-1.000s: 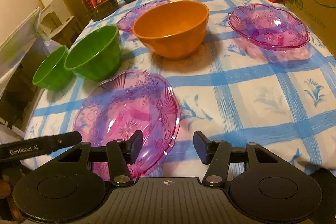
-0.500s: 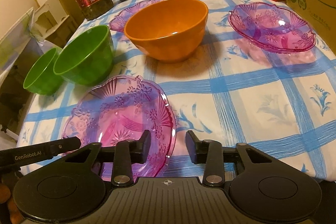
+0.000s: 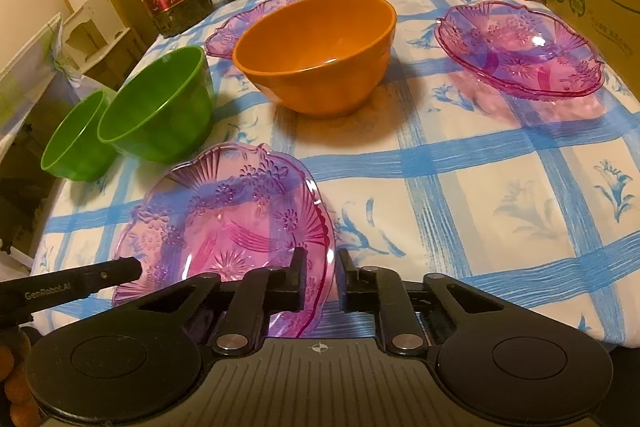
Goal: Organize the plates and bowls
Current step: 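Close the left tool on the pink glass plate rim while the right tool grips it too, then lift the pink plate with both tools and carry it toward the other pink plate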
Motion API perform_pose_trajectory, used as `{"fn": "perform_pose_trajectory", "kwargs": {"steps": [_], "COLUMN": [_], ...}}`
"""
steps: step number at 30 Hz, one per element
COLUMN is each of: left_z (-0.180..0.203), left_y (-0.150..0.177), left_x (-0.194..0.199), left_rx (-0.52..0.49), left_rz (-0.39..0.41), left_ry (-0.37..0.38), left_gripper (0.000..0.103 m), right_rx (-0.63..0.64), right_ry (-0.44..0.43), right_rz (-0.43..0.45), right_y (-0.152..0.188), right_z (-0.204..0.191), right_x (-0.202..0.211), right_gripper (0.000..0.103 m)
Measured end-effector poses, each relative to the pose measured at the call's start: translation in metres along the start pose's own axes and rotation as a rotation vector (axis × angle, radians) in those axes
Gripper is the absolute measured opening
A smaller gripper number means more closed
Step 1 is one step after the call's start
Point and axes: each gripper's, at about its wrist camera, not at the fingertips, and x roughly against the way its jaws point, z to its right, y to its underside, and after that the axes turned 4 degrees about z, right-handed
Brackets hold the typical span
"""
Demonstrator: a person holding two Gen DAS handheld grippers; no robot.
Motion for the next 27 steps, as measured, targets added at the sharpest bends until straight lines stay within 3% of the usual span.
{"fn": "perform_pose_trajectory", "kwargs": {"steps": [13, 27], "left_z": [0.006, 0.022], "left_y": [-0.004, -0.054], "left_x": [0.023, 0.059], "left_rx": [-0.033, -0.033], "left_rz": [0.038, 0.083], "left_ry": [0.008, 0.031], "left_gripper": [0.008, 0.008], "right_rx": [0.011, -0.012], "right_ry": [-0.005, -0.030], "right_rz": [0.033, 0.111], "right_y": [-0.004, -0.051], "right_z": [-0.008, -0.024], "right_x": [0.024, 0.064], "right_gripper": [0.008, 0.007]}}
